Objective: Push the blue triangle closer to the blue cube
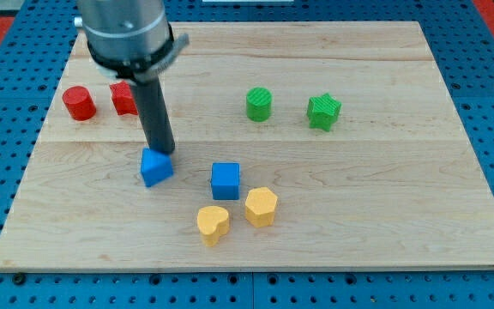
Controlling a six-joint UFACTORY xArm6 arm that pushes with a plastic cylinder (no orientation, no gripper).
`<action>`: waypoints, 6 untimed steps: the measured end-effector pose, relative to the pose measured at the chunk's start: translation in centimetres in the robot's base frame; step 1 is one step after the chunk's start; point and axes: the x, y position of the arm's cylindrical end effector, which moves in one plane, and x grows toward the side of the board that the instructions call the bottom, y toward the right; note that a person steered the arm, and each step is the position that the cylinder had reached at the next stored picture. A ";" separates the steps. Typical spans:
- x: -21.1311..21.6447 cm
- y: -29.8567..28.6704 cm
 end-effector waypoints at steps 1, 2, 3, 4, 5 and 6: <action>0.6 -1.8; -1.2 -8.1; 1.7 -7.4; 1.7 -2.4; 2.0 -0.5; 2.3 -2.4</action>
